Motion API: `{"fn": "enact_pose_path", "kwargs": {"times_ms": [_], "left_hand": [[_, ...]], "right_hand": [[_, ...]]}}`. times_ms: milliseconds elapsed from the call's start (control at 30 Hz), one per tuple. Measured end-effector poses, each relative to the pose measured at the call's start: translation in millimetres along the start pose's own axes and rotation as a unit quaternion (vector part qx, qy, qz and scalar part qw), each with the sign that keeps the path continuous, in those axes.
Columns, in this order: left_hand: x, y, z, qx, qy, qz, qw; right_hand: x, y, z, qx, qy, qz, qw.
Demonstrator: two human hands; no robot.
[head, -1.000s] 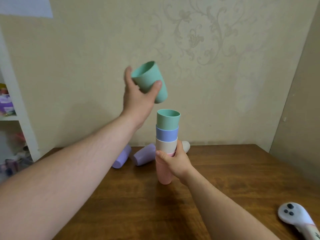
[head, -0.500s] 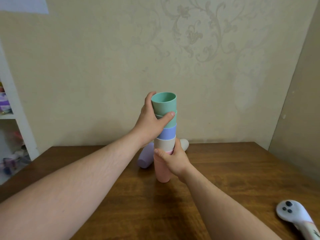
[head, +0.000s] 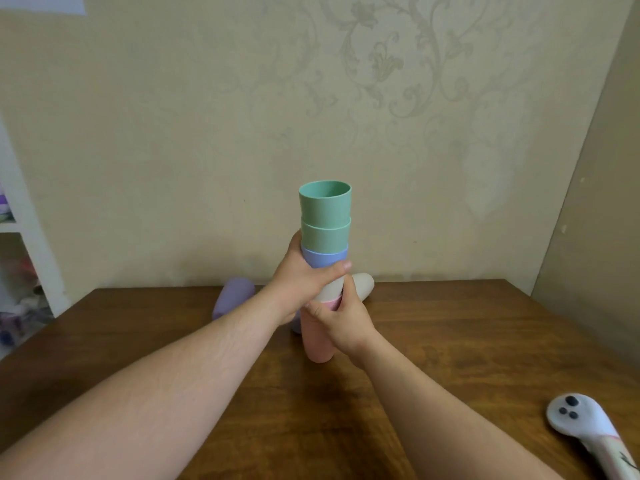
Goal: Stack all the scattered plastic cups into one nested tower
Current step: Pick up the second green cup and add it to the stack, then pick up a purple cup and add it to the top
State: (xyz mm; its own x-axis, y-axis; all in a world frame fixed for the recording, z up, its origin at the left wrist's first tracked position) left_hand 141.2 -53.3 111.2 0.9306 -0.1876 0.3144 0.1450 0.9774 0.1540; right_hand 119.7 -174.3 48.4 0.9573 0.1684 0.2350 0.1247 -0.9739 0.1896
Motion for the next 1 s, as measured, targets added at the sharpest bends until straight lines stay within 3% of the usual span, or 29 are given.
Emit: {"fn": "enact_pose_path", "kwargs": {"times_ms": [133, 167, 233, 333, 433, 600, 700, 900, 1000], "left_hand": [[-10.7, 20.8, -8.0, 0.009, -0.001, 0.038, 0.999], [-11.7, 53.9, -17.1, 0.01, 0.012, 0.089, 0.996], [-12.6, 89.2, -20.7, 0.024, 0.008, 0.136, 0.99], [-14.3, 99.5, -21.4, 0.043, -0.008, 0.152, 0.987], [-15.6, 98.2, -19.7, 0.014, -0.01, 0.161, 0.987], [-13.7, 61.8, -20.5, 0.004, -0.01, 0.087, 0.996], [-9.4, 52.7, -18.7, 0.013, 0.005, 0.061, 0.998], [-6.7, 63.0, -9.7, 0.001, -0.006, 0.075, 0.997], [-3.7, 67.0, 13.3, 0.006, -0.042, 0.111, 0.993]], "right_hand": [[-9.7, -11.9, 40.3, 0.034, -0.069, -0.035, 0.996], [5.6, -32.2, 49.3, 0.049, -0.092, -0.028, 0.994], [23.1, -45.1, 55.4, -0.018, -0.135, 0.018, 0.991], [35.2, -36.8, 48.7, -0.117, -0.131, 0.093, 0.98], [57.9, -36.6, 36.9, -0.212, -0.12, 0.053, 0.968], [64.7, -26.9, 40.2, -0.423, -0.165, -0.058, 0.889], [56.1, -23.7, 38.9, -0.52, -0.13, -0.036, 0.843], [48.6, 11.1, 22.8, -0.496, -0.233, -0.099, 0.83], [37.2, 22.9, 18.0, -0.458, -0.241, -0.094, 0.851]]}}
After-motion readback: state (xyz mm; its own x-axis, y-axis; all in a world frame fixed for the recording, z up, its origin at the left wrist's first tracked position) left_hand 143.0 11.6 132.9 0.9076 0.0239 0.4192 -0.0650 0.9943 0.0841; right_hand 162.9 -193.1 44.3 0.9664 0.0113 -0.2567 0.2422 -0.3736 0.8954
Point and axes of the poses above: each hand's wrist, its own x-axis towards the middle knuckle, its own y-axis out of the back of the hand, z = x × y, the point moved 3 cm from there along x, towards the middle knuckle, and after that the axes turned 7 degrees about -z, right-handed, at the moved point
